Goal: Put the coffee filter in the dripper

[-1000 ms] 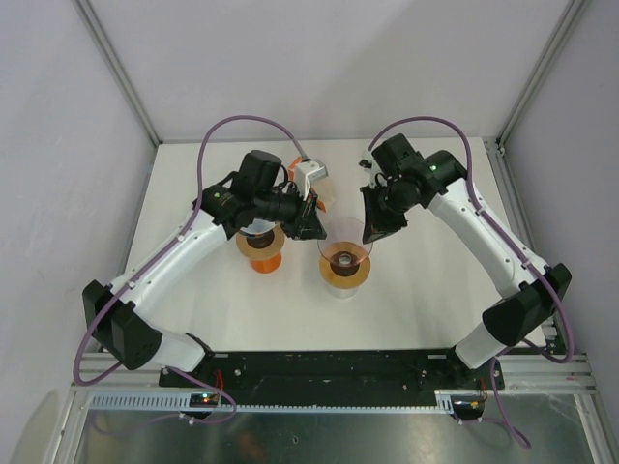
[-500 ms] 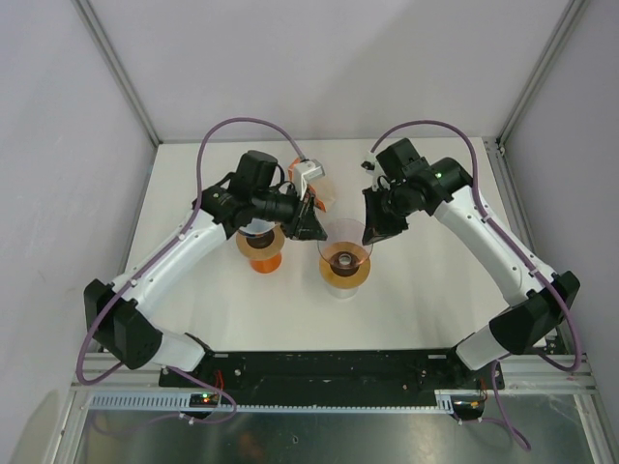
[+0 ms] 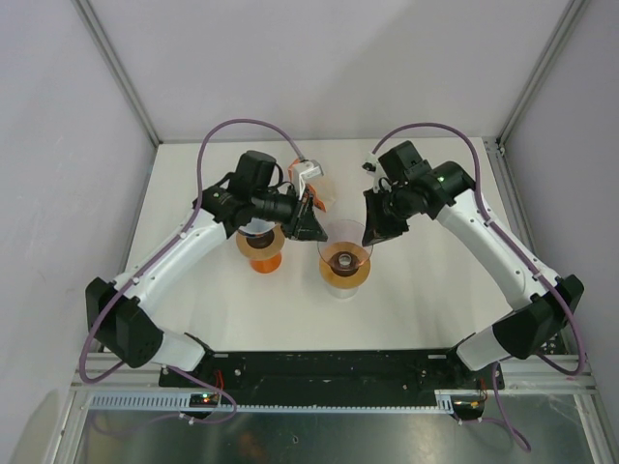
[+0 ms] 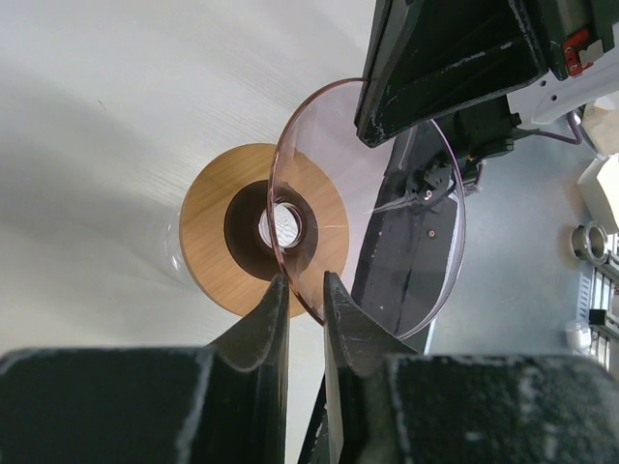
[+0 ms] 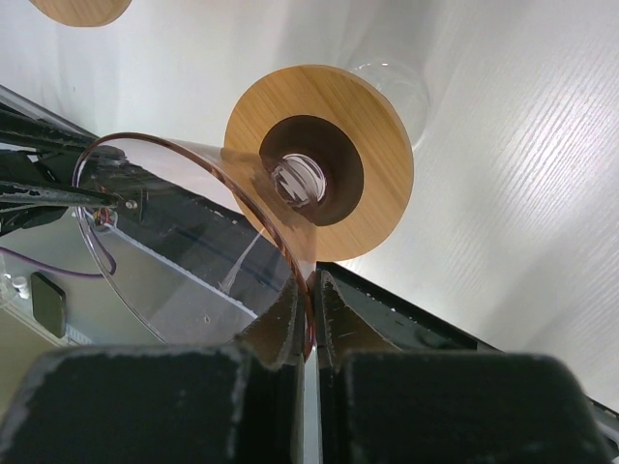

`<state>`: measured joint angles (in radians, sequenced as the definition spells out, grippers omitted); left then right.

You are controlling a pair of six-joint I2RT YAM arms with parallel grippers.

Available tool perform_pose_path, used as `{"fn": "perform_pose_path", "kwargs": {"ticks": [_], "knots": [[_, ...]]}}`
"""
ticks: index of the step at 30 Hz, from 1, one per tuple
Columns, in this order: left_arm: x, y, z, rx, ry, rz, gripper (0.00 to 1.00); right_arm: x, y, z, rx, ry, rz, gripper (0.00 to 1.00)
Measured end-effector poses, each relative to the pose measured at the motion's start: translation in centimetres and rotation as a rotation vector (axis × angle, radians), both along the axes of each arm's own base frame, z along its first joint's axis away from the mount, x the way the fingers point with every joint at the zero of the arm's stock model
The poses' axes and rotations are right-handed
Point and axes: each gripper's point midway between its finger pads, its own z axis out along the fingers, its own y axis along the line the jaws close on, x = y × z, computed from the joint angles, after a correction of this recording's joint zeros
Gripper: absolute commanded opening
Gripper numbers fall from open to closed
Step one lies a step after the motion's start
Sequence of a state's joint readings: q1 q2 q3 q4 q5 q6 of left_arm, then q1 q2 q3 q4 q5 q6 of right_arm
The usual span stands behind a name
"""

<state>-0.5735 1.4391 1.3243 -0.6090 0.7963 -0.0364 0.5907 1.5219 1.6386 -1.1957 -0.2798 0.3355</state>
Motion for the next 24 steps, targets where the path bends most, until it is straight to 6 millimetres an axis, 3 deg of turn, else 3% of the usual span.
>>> {"fn": "perform_pose_path", "kwargs": {"ticks": [24], "knots": [[0.36,0.76,1.1,0.098,0.05,0.044,0.0,0.15,0.39,0.96,-0.052,0.031,0.009,0.0]]}}
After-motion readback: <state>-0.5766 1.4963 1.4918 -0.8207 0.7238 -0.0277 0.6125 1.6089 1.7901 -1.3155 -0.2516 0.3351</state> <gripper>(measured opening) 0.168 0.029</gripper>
